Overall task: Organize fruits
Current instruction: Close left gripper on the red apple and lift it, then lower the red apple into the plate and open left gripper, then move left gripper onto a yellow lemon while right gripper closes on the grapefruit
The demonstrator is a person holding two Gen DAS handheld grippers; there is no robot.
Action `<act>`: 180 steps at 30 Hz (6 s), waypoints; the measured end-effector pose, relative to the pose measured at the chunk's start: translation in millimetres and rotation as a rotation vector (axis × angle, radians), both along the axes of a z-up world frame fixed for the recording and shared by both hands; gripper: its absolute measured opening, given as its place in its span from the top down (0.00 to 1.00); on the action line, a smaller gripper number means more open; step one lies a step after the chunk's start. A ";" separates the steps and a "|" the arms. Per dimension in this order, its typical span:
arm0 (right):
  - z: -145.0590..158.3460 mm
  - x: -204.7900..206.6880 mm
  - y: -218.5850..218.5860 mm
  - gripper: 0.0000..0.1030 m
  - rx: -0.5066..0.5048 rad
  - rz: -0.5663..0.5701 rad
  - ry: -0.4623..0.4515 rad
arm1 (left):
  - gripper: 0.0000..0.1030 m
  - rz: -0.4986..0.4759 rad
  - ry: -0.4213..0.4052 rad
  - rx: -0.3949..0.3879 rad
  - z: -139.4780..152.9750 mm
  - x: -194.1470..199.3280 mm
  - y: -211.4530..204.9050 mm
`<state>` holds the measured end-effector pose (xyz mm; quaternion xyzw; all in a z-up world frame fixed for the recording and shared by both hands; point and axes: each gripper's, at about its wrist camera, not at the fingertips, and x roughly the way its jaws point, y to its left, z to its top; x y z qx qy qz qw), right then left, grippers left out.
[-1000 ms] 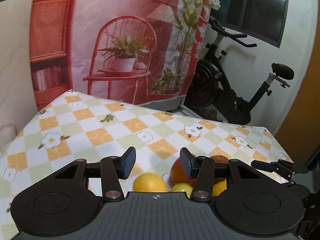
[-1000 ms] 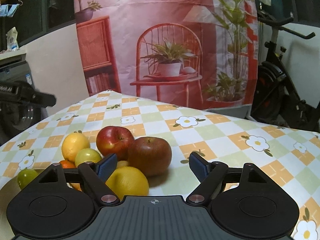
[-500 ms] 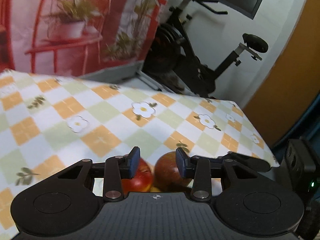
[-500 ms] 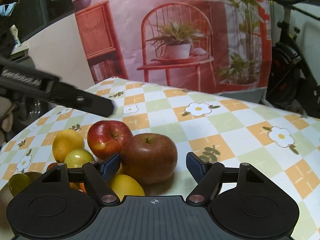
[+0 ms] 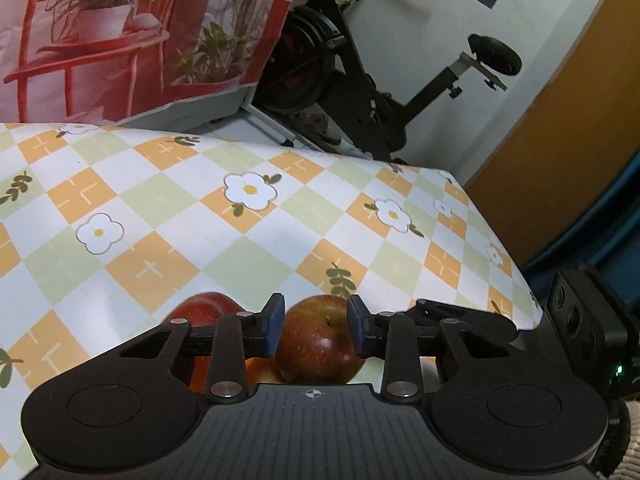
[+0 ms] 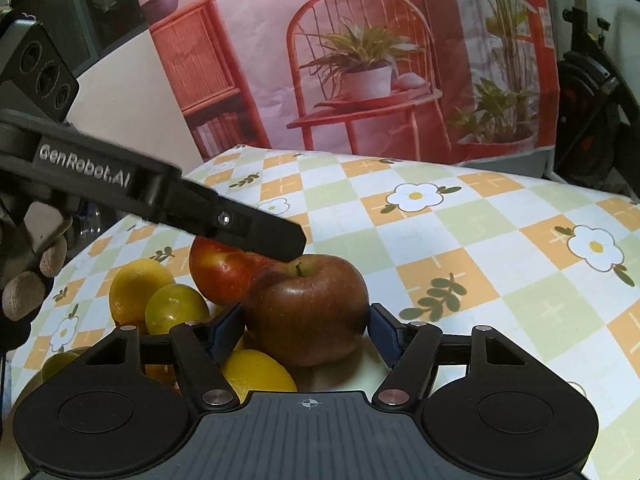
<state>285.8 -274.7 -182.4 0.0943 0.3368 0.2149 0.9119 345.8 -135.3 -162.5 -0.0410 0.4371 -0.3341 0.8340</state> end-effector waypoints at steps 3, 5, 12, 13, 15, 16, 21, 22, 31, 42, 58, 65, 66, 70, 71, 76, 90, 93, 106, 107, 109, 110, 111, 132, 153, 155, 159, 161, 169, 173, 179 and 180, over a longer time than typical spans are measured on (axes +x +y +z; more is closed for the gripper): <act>-0.1 1.1 0.2 0.39 0.004 -0.001 0.005 | 0.67 -0.013 0.001 0.010 -2.5 -1.5 -2.8; 0.2 1.4 0.0 0.39 0.003 -0.002 0.002 | 0.68 -0.013 0.001 0.007 -2.2 -2.1 -2.1; 3.3 -9.9 0.4 0.39 -0.001 -0.014 -0.047 | 0.74 -0.014 0.003 -0.023 4.4 -6.4 3.6; 5.2 -12.2 0.1 0.39 0.006 -0.016 -0.056 | 0.74 -0.013 0.001 -0.030 7.0 -8.0 4.8; 9.7 -16.6 1.1 0.39 0.009 -0.019 -0.076 | 0.74 -0.014 -0.013 -0.039 13.2 -12.9 6.7; 12.9 -19.2 2.3 0.39 0.010 -0.018 -0.085 | 0.74 -0.014 -0.019 -0.042 16.9 -15.9 8.1; 29.1 -34.5 9.3 0.39 0.027 -0.004 -0.116 | 0.74 -0.023 -0.041 -0.060 33.5 -33.9 19.8; 32.2 -38.6 12.0 0.39 0.028 0.002 -0.122 | 0.74 -0.026 -0.044 -0.061 36.1 -38.4 22.7; 44.7 -80.2 52.4 0.39 0.036 0.068 -0.142 | 0.74 -0.035 -0.049 -0.038 48.2 -85.3 59.4; 32.5 -105.4 103.7 0.39 -0.025 0.147 -0.093 | 0.74 0.001 0.007 -0.019 27.0 -110.8 96.2; 12.6 -103.3 123.3 0.39 -0.112 0.193 -0.096 | 0.74 0.018 0.034 0.020 5.5 -108.9 105.1; 11.5 -104.4 122.5 0.39 -0.112 0.200 -0.107 | 0.73 0.027 0.034 0.028 5.0 -108.2 103.3; 11.7 -104.7 122.4 0.39 -0.113 0.201 -0.107 | 0.73 0.028 0.032 0.032 4.9 -108.3 102.5; 13.5 -108.0 121.9 0.38 -0.129 0.199 -0.123 | 0.73 0.024 0.025 0.042 4.5 -108.6 99.4; 14.2 -109.1 121.7 0.38 -0.136 0.200 -0.128 | 0.73 0.022 0.023 0.043 4.6 -108.8 98.5; 16.9 -114.7 117.2 0.38 -0.145 0.193 -0.148 | 0.73 0.018 0.008 0.059 4.6 -109.3 92.5; 29.0 -138.7 85.5 0.38 -0.110 0.087 -0.238 | 0.73 0.096 -0.085 0.015 18.5 -124.8 98.2; 31.9 -141.4 68.8 0.38 -0.090 0.015 -0.265 | 0.73 0.141 -0.126 -0.002 24.5 -131.7 100.6; 11.0 -133.1 17.3 0.39 -0.065 -0.201 -0.253 | 0.73 0.316 -0.238 -0.009 35.7 -146.9 105.8; 9.8 -131.1 17.1 0.39 -0.067 -0.201 -0.250 | 0.73 0.320 -0.243 -0.007 36.6 -146.3 104.5; 7.9 -127.1 18.2 0.39 -0.075 -0.185 -0.243 | 0.73 0.309 -0.247 0.003 35.7 -144.7 101.3; 7.3 -124.3 20.6 0.39 -0.083 -0.173 -0.237 | 0.73 0.296 -0.248 0.011 35.3 -143.9 98.1; 6.7 -122.2 23.1 0.41 -0.094 -0.164 -0.232 | 0.73 0.283 -0.248 0.020 35.0 -142.9 94.6; -1.7 -109.8 33.2 0.56 -0.122 -0.086 -0.148 | 0.73 0.009 -0.086 0.006 12.4 -86.1 13.1; -6.0 -104.1 24.4 0.55 -0.054 -0.082 -0.100 | 0.73 -0.014 0.063 -0.029 -11.1 -54.5 4.5; -7.0 -100.7 22.1 0.52 -0.039 -0.085 -0.087 | 0.73 -0.013 0.062 -0.028 -11.1 -54.3 4.4; -10.1 -92.4 14.3 0.46 0.018 -0.088 -0.048 | 0.73 -0.019 0.054 -0.023 -10.8 -53.6 2.7; -11.5 -89.8 12.4 0.46 0.037 -0.084 -0.036 | 0.73 -0.019 0.055 -0.028 -10.6 -52.9 2.1; -13.3 -90.2 11.2 0.51 0.060 -0.072 -0.032 | 0.73 -0.030 0.075 -0.056 -9.9 -52.6 -0.4; -10.7 -98.7 11.9 0.52 0.048 -0.076 -0.040 | 0.73 -0.038 0.091 -0.040 -12.4 -53.3 -1.5; -11.0 -111.2 7.7 0.52 0.055 -0.077 -0.033 | 0.65 -0.049 0.124 -0.049 -17.6 -56.4 -3.4; -11.3 -111.9 7.1 0.52 0.058 -0.077 -0.029 | 0.62 -0.053 0.129 -0.045 -18.9 -57.0 -4.6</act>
